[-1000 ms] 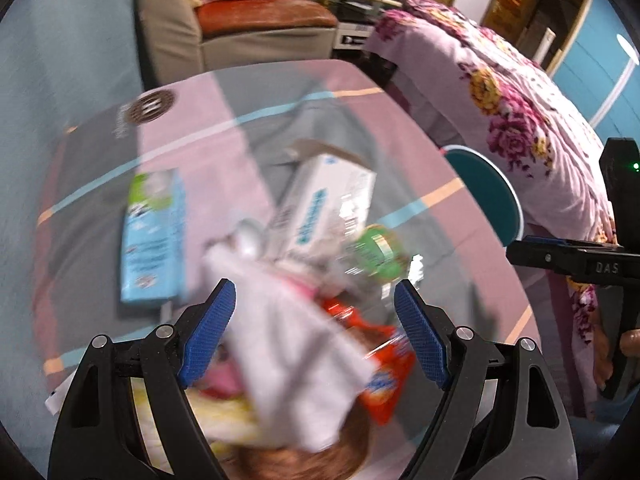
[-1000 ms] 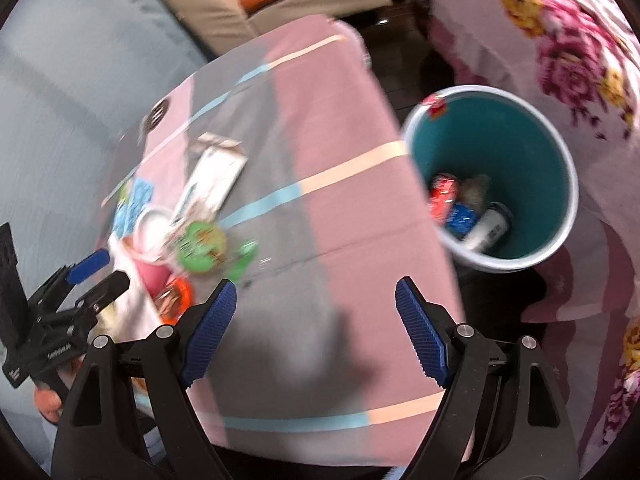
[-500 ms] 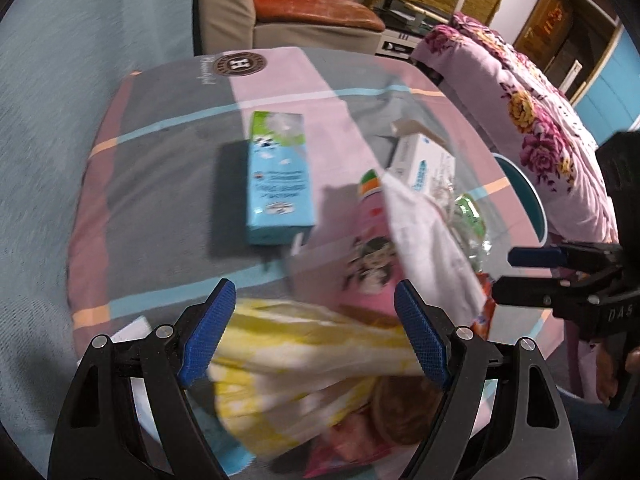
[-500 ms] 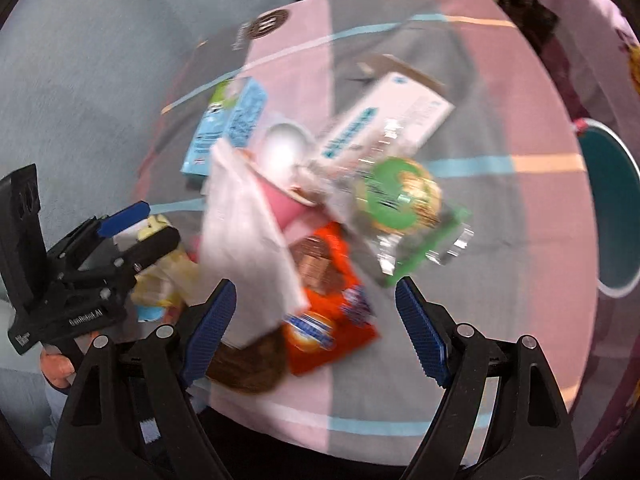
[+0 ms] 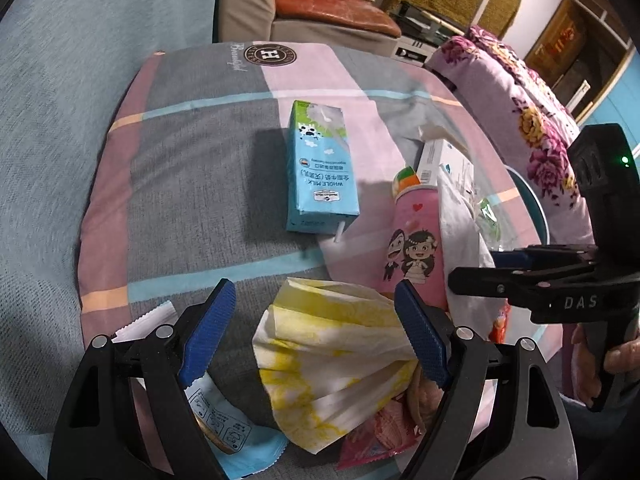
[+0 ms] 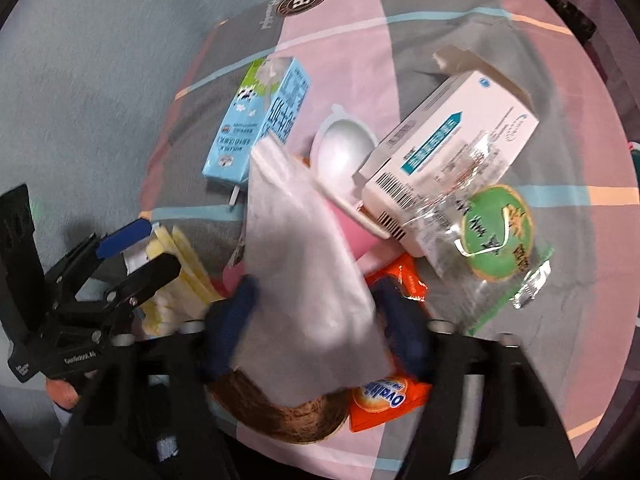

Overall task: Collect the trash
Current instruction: 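Move both tools back to the pile toward the pink cup and tissue, then grasp the white tissue with the right tool while the left tool grasps the pink paper cup, then carry the pink cup and tissue over the bin and release both, then return both tools to the remaining trash on the table, then grasp the white medicine box with the left tool while the right tool grasps the green snack packet, then carry the medicine box and snack packet over the bin and release both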

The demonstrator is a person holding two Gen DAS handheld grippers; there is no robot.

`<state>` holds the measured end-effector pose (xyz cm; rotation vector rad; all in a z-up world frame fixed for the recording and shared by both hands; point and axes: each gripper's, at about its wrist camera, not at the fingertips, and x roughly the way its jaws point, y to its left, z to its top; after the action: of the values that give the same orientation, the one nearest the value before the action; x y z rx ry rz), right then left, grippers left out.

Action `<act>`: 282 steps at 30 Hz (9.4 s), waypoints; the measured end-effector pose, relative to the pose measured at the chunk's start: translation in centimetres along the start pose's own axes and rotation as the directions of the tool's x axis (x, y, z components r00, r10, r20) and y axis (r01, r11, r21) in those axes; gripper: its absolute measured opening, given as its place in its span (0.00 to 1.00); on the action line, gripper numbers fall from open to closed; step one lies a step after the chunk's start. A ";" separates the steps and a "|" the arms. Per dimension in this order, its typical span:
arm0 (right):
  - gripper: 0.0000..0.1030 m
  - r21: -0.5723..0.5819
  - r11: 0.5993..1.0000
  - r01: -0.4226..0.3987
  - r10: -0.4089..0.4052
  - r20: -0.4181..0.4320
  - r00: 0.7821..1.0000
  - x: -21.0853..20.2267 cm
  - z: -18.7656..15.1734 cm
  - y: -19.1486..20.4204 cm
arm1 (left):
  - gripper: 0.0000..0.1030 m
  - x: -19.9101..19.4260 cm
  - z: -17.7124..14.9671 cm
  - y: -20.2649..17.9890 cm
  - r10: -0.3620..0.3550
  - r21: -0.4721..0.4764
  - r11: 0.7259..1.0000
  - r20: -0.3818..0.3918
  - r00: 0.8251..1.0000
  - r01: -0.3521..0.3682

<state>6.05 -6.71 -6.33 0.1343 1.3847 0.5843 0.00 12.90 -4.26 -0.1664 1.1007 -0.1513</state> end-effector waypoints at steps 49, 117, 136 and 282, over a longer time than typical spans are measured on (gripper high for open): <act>0.04 0.208 0.975 -0.072 0.000 0.327 0.945 -12.1 -1.4 -13.4 | 0.60 -1.6 7.5 -11.3 -0.120 0.100 0.989 0.101 0.988 0.110; 0.50 0.544 0.838 0.043 -0.265 0.337 0.903 -17.4 -5.3 -34.4 | 0.87 14.9 11.0 -32.2 -0.186 0.275 0.936 -0.140 0.973 0.219; 0.75 0.490 0.869 0.071 -0.262 0.332 0.906 -19.2 -4.9 -27.9 | 0.90 10.4 10.2 -26.2 -0.195 0.205 0.957 -0.081 0.977 0.208; 0.64 0.463 0.887 -0.008 -0.217 0.431 0.876 -21.2 -6.5 -31.8 | 0.64 13.1 11.7 -36.4 -0.155 0.402 0.898 -0.087 0.984 0.177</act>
<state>8.32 -45.19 -2.38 0.5407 1.0129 0.1028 14.84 -24.69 -2.93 0.1213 1.0838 -0.5387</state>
